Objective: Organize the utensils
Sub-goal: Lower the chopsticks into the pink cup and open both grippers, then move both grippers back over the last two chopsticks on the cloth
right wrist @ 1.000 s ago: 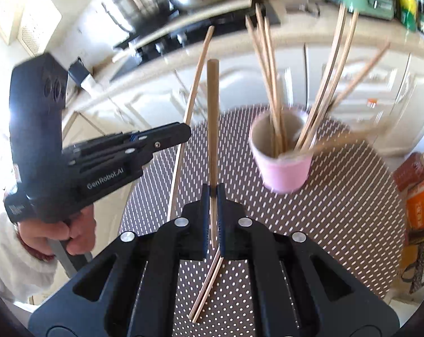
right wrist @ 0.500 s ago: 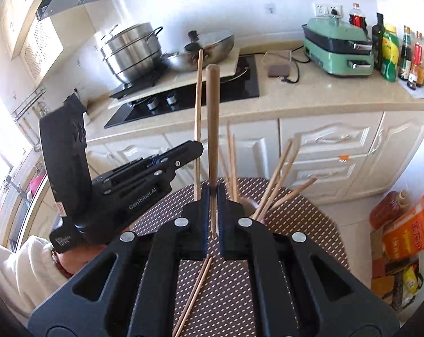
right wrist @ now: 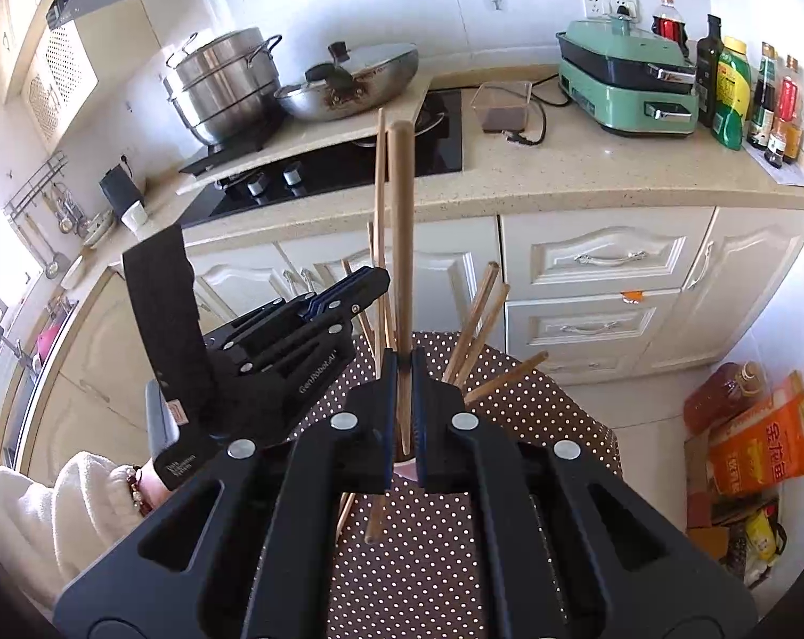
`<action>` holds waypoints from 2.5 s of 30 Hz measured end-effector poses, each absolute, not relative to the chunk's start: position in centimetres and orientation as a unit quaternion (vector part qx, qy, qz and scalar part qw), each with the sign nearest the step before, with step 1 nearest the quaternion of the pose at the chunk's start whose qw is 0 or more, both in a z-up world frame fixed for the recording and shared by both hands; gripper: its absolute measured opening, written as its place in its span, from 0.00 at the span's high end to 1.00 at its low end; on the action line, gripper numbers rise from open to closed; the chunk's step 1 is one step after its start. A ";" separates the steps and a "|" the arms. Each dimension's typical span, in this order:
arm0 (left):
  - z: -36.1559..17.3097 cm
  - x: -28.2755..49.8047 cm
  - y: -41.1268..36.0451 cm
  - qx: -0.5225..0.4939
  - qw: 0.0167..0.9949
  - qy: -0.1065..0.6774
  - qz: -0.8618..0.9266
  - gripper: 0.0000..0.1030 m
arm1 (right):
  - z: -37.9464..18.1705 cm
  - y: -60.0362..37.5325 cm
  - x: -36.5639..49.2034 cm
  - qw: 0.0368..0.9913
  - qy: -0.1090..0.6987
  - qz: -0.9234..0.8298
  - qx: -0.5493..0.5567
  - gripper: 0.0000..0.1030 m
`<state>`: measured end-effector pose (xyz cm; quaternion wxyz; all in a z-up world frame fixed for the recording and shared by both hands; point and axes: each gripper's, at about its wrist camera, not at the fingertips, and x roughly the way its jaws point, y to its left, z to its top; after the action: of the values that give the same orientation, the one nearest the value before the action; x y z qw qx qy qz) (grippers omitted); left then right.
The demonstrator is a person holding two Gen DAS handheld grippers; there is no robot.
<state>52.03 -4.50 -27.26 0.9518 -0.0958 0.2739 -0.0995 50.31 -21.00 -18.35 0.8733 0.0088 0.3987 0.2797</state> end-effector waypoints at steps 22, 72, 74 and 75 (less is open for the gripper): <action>-30.9 47.0 -4.2 -0.052 0.935 0.336 -0.097 0.94 | -22.7 -19.5 49.8 0.856 0.432 0.284 -0.025 0.94; -40.7 37.8 -1.8 -0.050 0.807 0.580 -0.103 0.65 | -20.7 -20.2 39.4 0.919 0.355 0.171 0.010 0.85; -41.6 37.8 -2.2 -0.046 0.799 0.591 -0.099 0.65 | -21.5 -20.7 39.2 0.917 0.364 0.160 0.013 0.85; -42.1 37.7 -2.5 -0.044 0.795 0.597 -0.099 0.65 | -22.0 -21.0 39.2 0.915 0.370 0.157 0.015 0.85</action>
<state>37.71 -2.47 -42.06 0.7950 -0.0442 0.5967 -0.0993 39.22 -21.04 -21.97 0.9154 0.0151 0.3705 0.1569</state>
